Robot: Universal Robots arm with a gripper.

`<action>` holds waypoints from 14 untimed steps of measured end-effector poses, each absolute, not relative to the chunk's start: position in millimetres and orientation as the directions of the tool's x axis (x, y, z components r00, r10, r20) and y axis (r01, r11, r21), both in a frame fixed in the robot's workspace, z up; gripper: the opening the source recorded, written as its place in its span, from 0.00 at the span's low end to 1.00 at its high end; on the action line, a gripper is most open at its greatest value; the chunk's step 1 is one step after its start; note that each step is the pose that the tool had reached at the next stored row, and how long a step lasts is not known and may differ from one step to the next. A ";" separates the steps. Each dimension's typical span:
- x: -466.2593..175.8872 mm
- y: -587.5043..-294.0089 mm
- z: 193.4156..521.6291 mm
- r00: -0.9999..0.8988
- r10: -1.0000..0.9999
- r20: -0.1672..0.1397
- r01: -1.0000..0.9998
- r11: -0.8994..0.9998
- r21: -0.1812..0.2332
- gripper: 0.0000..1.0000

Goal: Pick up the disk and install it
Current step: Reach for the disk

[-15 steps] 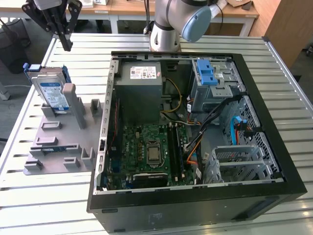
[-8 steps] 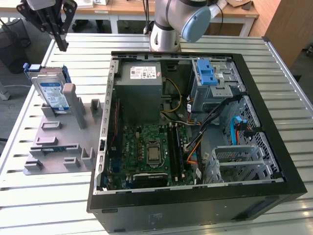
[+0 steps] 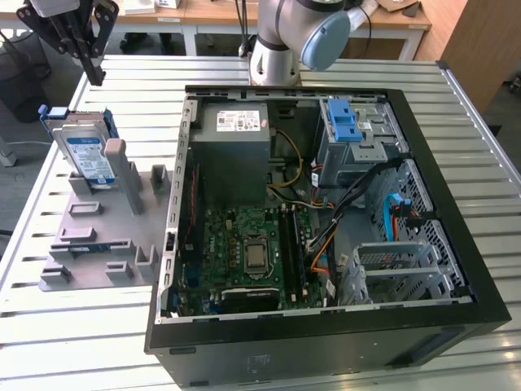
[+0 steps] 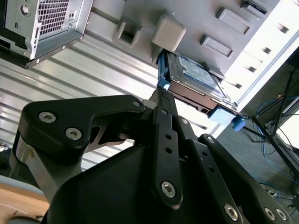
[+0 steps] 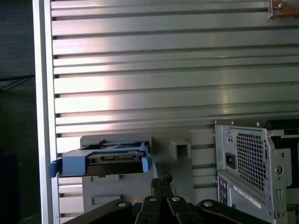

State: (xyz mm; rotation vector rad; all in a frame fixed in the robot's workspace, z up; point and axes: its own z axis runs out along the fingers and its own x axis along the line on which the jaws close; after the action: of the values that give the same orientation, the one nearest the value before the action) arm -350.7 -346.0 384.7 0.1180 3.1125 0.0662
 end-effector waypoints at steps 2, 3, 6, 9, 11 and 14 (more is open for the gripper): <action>-353.5 -345.9 384.6 -0.997 0.076 -0.024 0.075 0.996 0.043 0.11; -354.8 -345.9 384.6 -0.997 0.076 -0.025 0.075 0.996 0.043 0.11; -359.1 -345.7 384.5 -0.997 0.076 -0.025 0.075 0.996 0.043 0.11; -364.6 -345.5 384.3 -0.997 0.076 -0.025 0.075 0.996 0.043 0.11; -367.8 -345.4 384.2 -0.997 0.076 -0.025 0.075 0.996 0.044 0.11; -373.2 -345.2 384.1 -0.997 0.076 -0.025 0.075 0.996 0.043 0.11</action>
State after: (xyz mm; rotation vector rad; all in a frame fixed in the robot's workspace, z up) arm -373.2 -345.2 384.1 0.1180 3.1125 0.0662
